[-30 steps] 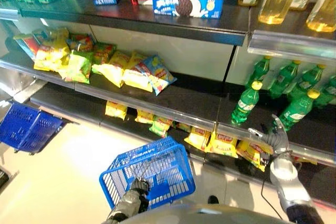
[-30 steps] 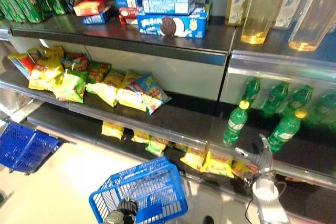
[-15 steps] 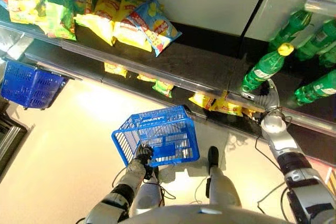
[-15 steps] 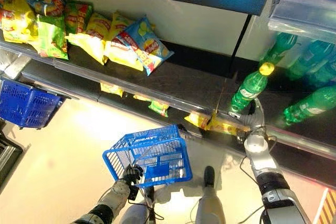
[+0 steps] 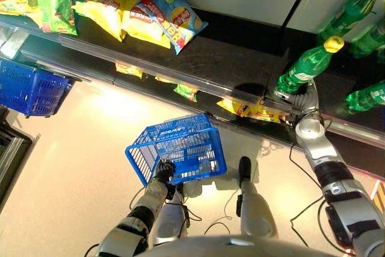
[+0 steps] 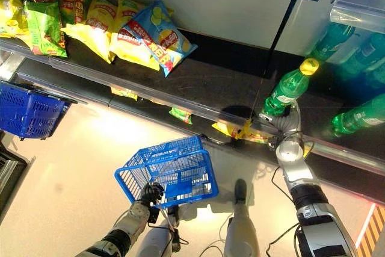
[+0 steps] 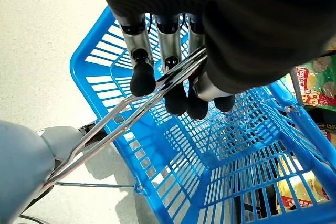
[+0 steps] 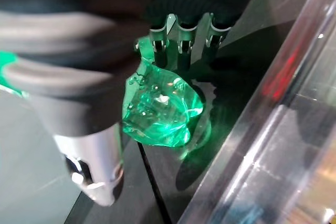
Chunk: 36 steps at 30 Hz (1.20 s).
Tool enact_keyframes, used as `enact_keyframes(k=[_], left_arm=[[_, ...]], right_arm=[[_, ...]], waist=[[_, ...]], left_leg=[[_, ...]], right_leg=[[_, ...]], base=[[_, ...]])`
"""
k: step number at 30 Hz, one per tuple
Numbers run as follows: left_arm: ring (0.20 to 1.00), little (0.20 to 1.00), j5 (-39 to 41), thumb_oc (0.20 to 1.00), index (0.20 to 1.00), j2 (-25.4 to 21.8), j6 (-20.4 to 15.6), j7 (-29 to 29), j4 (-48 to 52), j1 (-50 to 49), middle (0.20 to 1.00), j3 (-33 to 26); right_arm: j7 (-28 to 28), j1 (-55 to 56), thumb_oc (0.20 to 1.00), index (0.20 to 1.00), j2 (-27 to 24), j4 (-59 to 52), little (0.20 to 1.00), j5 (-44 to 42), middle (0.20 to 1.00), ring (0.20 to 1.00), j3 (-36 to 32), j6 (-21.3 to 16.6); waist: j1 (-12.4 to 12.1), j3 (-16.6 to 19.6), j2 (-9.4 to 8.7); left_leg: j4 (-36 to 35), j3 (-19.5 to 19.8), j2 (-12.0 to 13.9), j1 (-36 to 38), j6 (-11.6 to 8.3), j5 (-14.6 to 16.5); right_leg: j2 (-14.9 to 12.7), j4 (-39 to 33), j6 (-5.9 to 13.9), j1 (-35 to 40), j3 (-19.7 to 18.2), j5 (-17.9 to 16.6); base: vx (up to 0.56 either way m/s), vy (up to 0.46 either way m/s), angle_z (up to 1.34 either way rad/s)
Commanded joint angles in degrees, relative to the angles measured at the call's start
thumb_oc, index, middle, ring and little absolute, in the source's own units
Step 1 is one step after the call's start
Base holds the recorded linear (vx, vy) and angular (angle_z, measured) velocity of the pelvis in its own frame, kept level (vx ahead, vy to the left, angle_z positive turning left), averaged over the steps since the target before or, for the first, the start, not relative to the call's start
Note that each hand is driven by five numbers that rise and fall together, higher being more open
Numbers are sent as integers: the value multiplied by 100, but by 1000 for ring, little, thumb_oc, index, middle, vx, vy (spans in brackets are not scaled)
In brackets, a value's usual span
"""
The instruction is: Pick up the snacks into the basket
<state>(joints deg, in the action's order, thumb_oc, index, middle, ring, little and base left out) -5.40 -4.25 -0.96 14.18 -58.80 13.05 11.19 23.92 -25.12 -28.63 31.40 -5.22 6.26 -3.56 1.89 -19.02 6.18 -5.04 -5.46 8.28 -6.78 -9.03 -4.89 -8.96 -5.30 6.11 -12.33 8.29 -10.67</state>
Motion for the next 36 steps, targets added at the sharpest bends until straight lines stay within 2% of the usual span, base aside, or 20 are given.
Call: enact_keyframes(k=[1,7,9,18,26,36], left_arm=[[200,200,-257,200,200,-944,91,487,-109,-137,200,443],[200,200,-172,200,200,-908,69,496,20,-203,200,417],[200,200,-136,200,200,-872,58,493,61,-229,200,444],[200,200,15,200,200,-806,2,422,203,-301,200,557],[200,200,112,200,200,-815,-72,329,273,-413,200,734],[200,200,218,200,200,-897,-123,237,290,-528,200,906]], right_arm=[[-112,-431,1000,1000,288,-249,1000,-221,1000,1000,180,-277],[-138,-369,1000,1000,539,-640,1000,-501,1000,1000,199,-414],[-171,-345,1000,1000,698,-753,1000,-620,1000,1000,273,-455],[-198,-570,1000,1000,1080,-377,1000,-1240,1000,1000,375,-512],[-73,-1327,1000,1000,903,394,1000,-1312,1000,1000,324,-456],[-9,-2267,1000,1000,599,1099,1000,-1602,1000,1000,280,-504]], waist=[[-321,20,42],[-310,20,205],[-291,23,314],[-309,97,602],[-418,215,702],[-592,338,717]], left_leg=[[6,-96,-664,-369,495,-98],[5,-159,-721,-375,502,-84],[4,-184,-754,-386,510,-76],[4,-239,-819,-466,522,-79],[4,-159,-887,-488,539,-83],[4,-88,-947,-512,560,-78]], right_leg=[[-22,123,296,-208,-280,54],[-64,112,320,-260,-365,31],[-90,104,336,-291,-405,19],[-162,74,368,-406,-486,-27],[-211,68,364,-402,-452,-48],[-237,65,364,-395,-405,-47]], base=[[-3,38,-1],[-3,50,-7],[1,64,-8],[-7,45,-7],[0,0,0],[5,2,2]])
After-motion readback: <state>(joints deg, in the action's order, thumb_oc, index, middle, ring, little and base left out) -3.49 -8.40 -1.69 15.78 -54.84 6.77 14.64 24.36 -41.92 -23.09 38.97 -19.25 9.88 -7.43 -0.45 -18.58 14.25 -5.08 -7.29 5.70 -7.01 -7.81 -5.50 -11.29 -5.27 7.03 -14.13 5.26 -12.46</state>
